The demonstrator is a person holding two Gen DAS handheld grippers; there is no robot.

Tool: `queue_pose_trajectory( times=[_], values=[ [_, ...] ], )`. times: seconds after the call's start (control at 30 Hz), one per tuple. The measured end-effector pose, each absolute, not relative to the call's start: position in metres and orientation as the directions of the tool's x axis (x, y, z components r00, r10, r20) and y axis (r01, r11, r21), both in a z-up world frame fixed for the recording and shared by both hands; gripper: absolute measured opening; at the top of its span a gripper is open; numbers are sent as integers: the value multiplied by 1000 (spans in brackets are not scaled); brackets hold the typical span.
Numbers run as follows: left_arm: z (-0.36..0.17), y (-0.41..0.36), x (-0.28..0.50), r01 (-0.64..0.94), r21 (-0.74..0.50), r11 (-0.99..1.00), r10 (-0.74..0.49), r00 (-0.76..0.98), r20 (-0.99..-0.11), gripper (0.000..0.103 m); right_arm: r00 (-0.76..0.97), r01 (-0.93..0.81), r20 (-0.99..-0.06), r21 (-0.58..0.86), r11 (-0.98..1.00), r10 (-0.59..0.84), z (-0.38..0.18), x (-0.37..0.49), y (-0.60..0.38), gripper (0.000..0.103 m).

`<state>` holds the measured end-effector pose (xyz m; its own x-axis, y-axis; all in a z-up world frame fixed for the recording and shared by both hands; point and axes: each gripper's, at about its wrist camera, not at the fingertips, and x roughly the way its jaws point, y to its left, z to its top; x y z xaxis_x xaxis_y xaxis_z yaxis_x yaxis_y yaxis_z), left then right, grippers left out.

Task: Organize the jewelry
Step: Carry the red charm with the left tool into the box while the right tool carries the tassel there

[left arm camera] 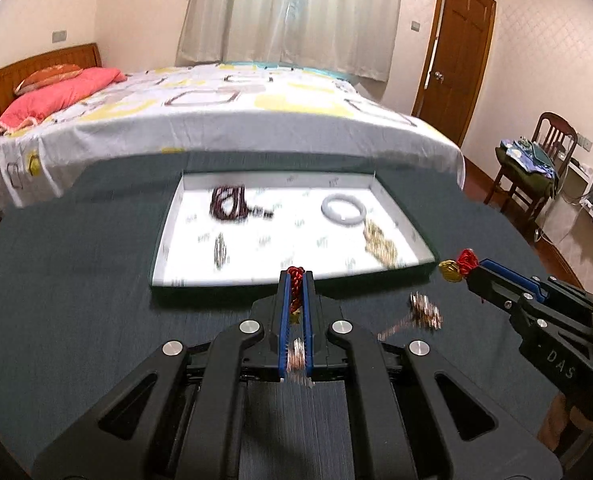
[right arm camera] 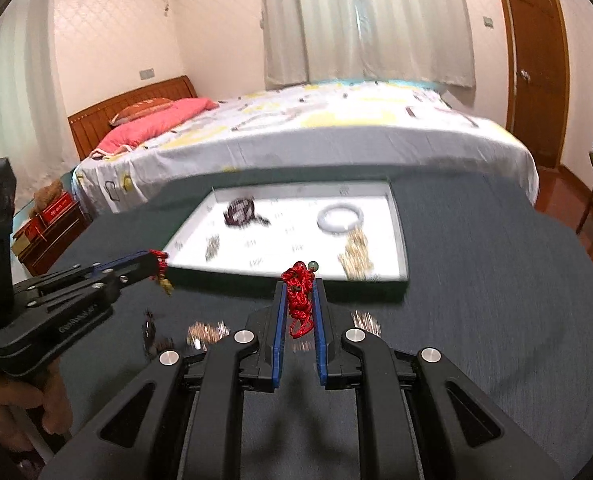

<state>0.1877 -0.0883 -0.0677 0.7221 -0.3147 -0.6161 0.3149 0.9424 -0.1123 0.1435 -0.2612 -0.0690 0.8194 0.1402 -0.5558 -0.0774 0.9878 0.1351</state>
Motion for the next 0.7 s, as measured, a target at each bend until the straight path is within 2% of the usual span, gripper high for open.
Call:
queue_pose_trajectory(
  times=[0.37, 0.7],
  values=[
    [-67, -105, 268, 300, -115, 947, -303, 717, -628, 6, 833, -90, -535, 117, 989, 139, -62, 220, -254, 13],
    [-125, -119, 322, 273, -99, 957, -257, 636, -728, 6, 754, -78, -643, 120, 990, 137, -116, 283, -252, 13]
  ],
)
